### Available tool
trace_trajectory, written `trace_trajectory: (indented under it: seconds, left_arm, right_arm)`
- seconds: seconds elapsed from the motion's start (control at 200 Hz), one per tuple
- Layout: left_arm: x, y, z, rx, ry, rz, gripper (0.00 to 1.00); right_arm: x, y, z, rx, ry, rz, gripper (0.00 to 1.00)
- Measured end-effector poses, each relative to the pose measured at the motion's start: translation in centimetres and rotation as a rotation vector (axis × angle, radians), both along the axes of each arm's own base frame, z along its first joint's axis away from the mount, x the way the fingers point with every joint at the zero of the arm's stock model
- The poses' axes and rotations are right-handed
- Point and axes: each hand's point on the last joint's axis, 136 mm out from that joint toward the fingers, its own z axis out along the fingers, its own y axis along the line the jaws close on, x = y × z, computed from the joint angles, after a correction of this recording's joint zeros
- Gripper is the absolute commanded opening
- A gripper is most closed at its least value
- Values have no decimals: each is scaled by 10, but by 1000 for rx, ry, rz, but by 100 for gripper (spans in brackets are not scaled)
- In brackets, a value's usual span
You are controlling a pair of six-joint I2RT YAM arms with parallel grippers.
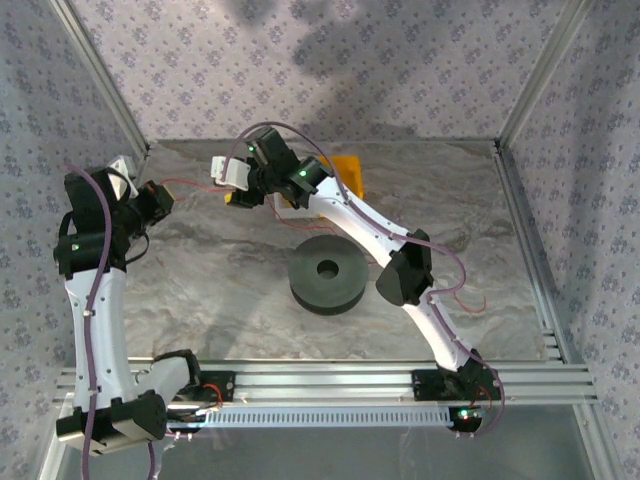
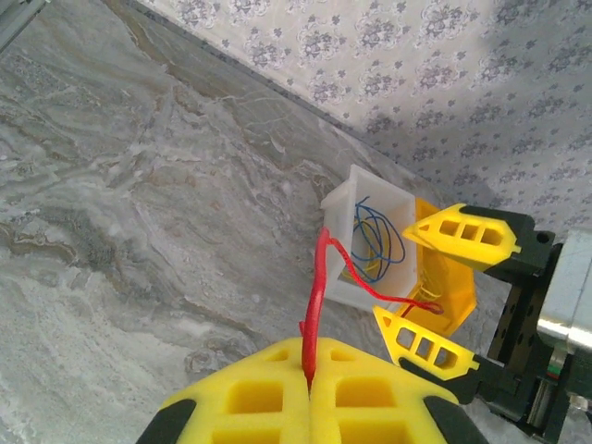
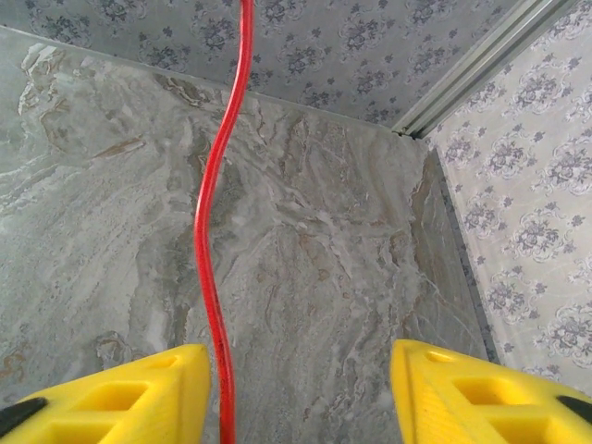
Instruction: Wrap the cables
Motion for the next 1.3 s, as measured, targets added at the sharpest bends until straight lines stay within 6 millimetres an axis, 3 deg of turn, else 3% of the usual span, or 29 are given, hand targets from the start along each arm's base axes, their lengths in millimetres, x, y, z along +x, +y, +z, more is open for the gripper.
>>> trace_trajectory:
  seconds: [0.295,0.465,0.585,0.804,1.064,1.259,1.299]
  left_arm:
    - [0,-3,1,-20,-4,-12,0]
    - [0,-6,2,-27,-6,-25,0]
    - [0,-7,4,-31,-14,-33,0]
    - [1,-10,7,-31,-28,-49,15]
    - [2,-9,7,-9,-35,-58,68]
    - [-5,-6,7,55,-26,-64,70]
    - [-8,-8,9,61,-31,-76,76]
  right_arm:
    - [4,0,-6,-9,2,-20,28]
    - [7,0,-12,-19,5,-29,0]
    - [8,0,-12,-21,1,-29,0]
    - [15,-7,-11,-24,-8,-37,0]
    - [34,-36,-22,-64,12,-91,0]
    - [43,-57,-17,-80,-1,-134,0]
    - [43,-59,-15,-83,-4,-135,0]
